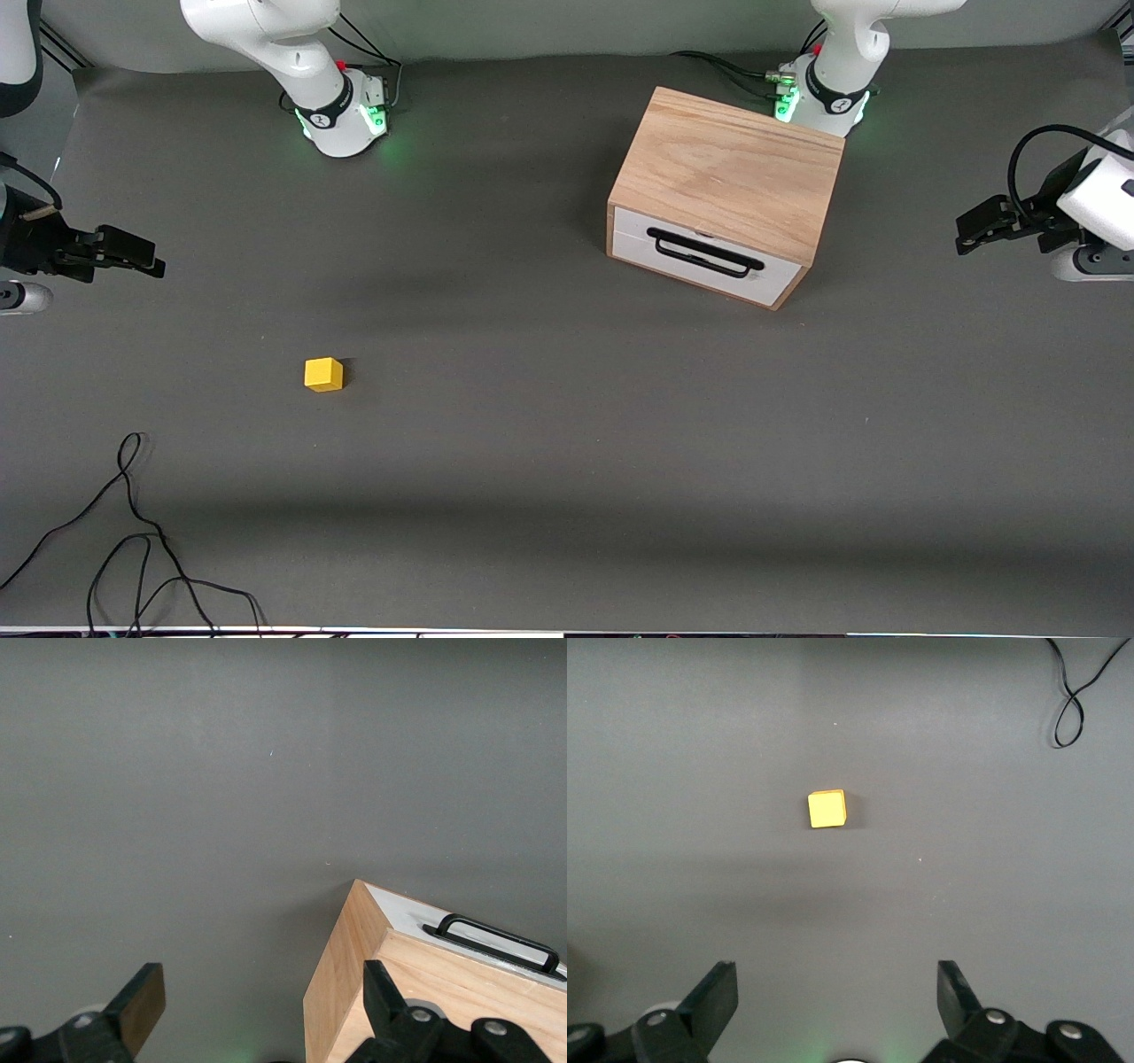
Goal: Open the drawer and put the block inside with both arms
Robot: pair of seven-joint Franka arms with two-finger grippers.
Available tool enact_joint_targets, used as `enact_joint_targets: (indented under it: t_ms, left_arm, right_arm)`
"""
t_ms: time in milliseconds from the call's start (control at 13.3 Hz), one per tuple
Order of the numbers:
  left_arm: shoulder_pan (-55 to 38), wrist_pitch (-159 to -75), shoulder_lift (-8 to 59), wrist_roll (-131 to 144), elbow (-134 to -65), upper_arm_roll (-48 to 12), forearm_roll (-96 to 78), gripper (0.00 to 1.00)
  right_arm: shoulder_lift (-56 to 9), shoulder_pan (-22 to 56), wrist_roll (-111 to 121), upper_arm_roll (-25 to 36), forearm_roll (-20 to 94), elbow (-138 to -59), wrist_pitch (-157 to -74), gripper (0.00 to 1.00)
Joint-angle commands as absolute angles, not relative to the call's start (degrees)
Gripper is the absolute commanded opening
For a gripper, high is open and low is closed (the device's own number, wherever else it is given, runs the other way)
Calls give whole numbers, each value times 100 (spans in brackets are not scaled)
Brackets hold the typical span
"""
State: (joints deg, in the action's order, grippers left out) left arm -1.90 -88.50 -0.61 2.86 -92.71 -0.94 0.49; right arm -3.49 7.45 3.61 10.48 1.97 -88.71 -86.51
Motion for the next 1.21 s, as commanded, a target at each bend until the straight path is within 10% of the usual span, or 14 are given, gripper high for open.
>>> enact_joint_targets:
  t_ms: [0, 1131]
  left_arm:
    - [-211, -8772, -53, 246, -9211, -88, 88, 100]
    - [-825, -9140, 281, 2358, -9202, -483, 62, 100]
  right_arm:
    - [-396, 782, 501, 1046, 141, -8798, -8552, 100]
    - [-1282, 984, 598, 1046, 184, -10492, -11132, 100]
